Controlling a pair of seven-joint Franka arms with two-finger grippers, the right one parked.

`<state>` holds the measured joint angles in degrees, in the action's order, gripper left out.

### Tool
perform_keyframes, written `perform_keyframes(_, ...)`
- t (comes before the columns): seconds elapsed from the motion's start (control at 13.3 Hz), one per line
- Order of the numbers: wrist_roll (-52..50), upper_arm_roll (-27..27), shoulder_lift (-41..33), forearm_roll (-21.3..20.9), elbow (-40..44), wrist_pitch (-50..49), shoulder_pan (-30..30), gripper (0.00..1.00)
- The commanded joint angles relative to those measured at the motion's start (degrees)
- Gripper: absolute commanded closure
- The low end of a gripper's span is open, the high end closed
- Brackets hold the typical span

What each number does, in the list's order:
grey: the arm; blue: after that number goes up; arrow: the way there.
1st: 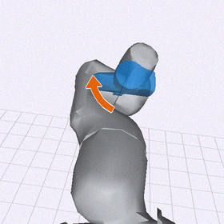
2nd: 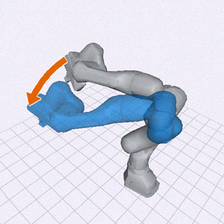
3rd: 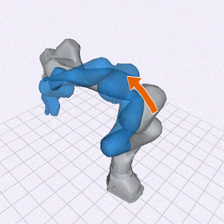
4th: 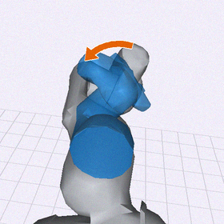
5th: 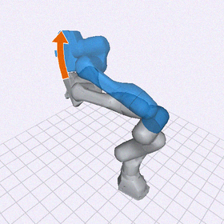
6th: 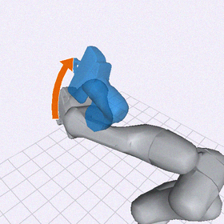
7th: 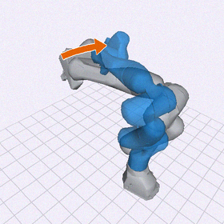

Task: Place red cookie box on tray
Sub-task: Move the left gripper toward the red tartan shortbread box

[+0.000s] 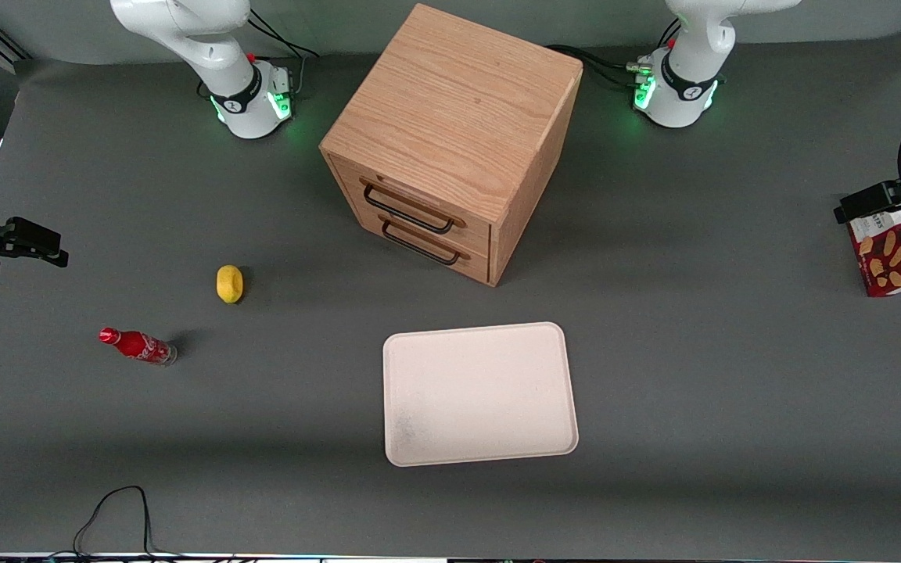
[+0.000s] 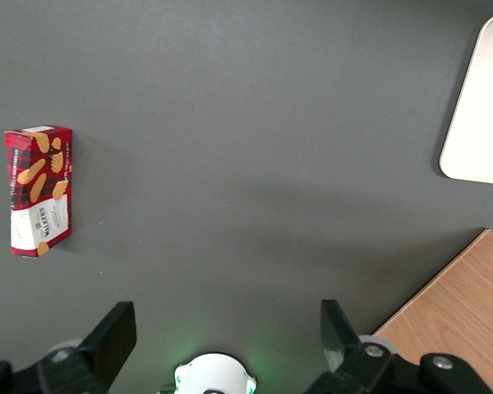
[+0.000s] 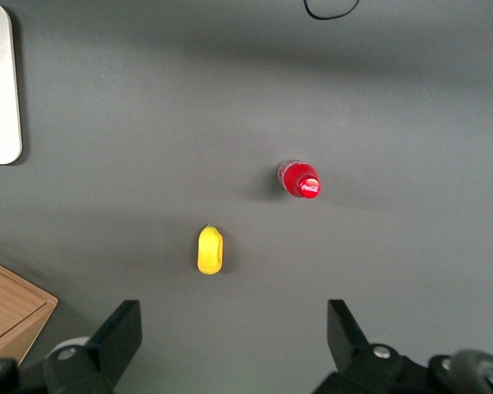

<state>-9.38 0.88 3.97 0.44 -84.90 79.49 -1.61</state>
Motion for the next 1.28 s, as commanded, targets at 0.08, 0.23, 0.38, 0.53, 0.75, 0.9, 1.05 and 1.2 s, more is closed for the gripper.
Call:
perform_keyframes(0.08, 1.1, 0.1, -1.1, -0.7, 0.4, -1.6, 0.6, 0.00)
perform_keyframes(0.23, 1.1, 0.1, -1.1, -0.6, 0.4, -2.0, 0.6, 0.00)
perform_keyframes(0.38, 1.1, -0.1, -1.2, -0.7, 0.4, -2.1, 0.9, 0.00)
perform_keyframes(0.53, 1.0, -0.3, -1.2, -0.4, 0.2, -2.1, 0.8, 0.00)
perform_keyframes(0.75, 0.2, -0.8, -1.2, -1.6, -0.1, -2.2, 2.7, 0.00)
perform_keyframes(0.9, 0.8, -0.8, -1.8, -1.8, 0.0, -2.9, 2.8, 0.00)
perform_keyframes(1.05, 1.0, -0.8, -1.9, -1.8, 0.2, -3.1, 2.7, 0.00)
perform_keyframes(1.2, 0.9, -0.7, -1.9, -1.7, 0.4, -2.7, 2.6, 0.00)
